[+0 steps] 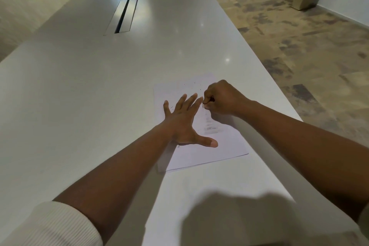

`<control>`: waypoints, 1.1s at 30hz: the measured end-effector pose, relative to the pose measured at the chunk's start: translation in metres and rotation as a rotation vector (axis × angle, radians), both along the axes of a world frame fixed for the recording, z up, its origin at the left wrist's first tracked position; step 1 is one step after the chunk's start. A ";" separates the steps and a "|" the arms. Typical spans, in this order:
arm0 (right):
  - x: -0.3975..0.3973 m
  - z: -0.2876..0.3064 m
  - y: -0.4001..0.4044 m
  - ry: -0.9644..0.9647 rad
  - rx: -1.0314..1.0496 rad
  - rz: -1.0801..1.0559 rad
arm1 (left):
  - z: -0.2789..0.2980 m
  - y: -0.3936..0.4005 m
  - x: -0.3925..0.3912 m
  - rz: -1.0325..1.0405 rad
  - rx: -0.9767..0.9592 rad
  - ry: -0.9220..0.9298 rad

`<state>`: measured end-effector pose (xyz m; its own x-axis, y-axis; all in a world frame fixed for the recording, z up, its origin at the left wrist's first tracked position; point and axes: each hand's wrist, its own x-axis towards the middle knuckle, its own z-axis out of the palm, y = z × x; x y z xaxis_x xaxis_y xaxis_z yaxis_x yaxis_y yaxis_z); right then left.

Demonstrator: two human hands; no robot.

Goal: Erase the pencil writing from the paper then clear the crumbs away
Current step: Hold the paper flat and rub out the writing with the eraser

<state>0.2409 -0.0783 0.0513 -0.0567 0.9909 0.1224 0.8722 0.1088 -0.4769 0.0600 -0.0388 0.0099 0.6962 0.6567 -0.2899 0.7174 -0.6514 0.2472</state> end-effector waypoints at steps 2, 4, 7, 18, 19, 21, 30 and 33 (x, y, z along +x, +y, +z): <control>-0.001 0.001 -0.006 0.017 -0.040 0.069 | 0.000 0.000 0.000 -0.001 -0.002 0.005; -0.004 0.003 -0.014 0.039 -0.113 0.181 | 0.001 0.000 0.000 0.003 -0.007 -0.002; -0.008 0.007 -0.024 0.017 -0.259 0.295 | 0.003 -0.001 0.001 0.000 -0.005 -0.006; -0.004 0.002 0.006 -0.030 -0.020 0.072 | 0.002 -0.002 0.000 -0.003 0.001 -0.013; -0.005 0.002 0.003 0.009 -0.031 0.105 | 0.002 -0.002 0.001 -0.001 -0.002 -0.022; -0.007 0.002 -0.006 0.058 -0.083 0.203 | 0.001 -0.001 0.001 0.004 -0.004 -0.018; -0.005 -0.002 0.004 0.055 -0.004 -0.011 | 0.000 -0.001 0.000 0.006 0.006 0.001; -0.009 -0.005 0.007 0.033 0.019 -0.010 | 0.000 -0.001 0.000 0.004 0.010 -0.009</control>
